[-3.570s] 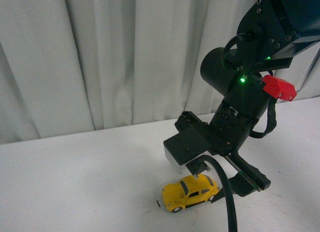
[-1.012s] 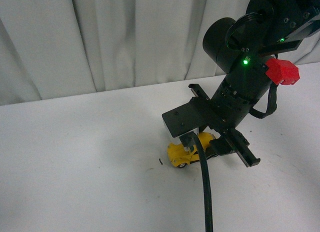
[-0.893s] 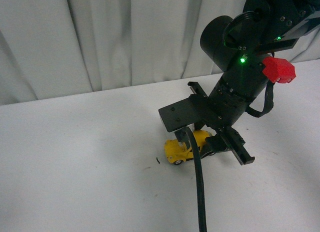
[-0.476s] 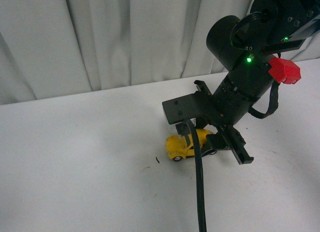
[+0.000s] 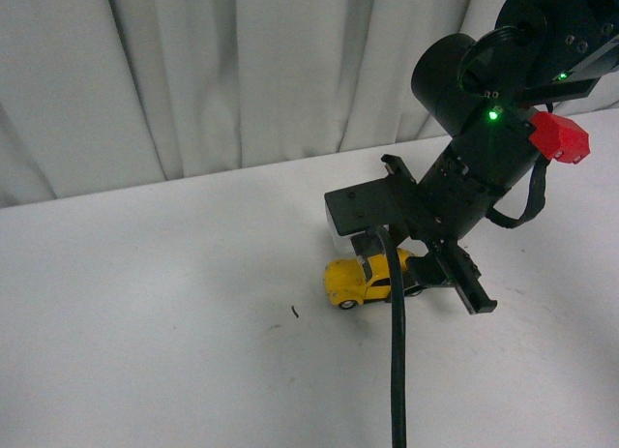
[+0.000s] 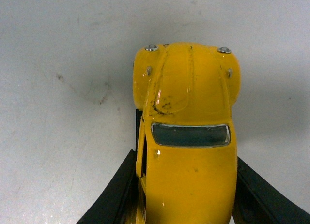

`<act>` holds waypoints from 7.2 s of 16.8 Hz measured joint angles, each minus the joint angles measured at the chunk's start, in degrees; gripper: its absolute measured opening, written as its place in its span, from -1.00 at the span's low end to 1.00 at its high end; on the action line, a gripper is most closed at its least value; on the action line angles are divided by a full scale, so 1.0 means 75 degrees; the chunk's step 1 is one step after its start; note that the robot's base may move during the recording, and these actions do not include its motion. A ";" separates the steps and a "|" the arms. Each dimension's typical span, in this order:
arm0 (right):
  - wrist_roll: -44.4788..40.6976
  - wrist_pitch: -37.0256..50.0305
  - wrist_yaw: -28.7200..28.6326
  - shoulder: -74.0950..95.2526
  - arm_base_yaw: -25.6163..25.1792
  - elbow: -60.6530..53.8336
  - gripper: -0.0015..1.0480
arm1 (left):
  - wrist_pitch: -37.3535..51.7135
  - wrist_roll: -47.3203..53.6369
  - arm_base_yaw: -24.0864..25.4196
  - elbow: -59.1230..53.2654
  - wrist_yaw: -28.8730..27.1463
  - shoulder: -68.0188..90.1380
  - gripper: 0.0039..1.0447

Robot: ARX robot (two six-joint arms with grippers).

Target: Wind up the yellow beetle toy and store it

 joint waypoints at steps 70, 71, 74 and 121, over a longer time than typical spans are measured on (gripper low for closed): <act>0.3372 0.5059 0.1687 -0.7863 -0.0149 -0.3931 0.30 | 0.0000 0.0000 0.0000 0.0000 0.0009 0.0000 0.88; 0.5479 0.6126 0.2430 -0.8667 -0.0227 -0.4753 0.10 | 0.0000 -0.0003 0.0000 0.0000 -0.0017 0.0000 0.88; 1.0043 0.7338 0.2629 -1.0040 -0.0300 -0.6260 -0.59 | 0.0003 0.0000 0.0000 0.0000 0.0003 0.0000 0.88; 1.1167 0.3474 0.2629 -1.6410 -0.0300 -0.8999 0.86 | 0.0000 0.0000 0.0000 0.0000 0.0003 0.0000 0.88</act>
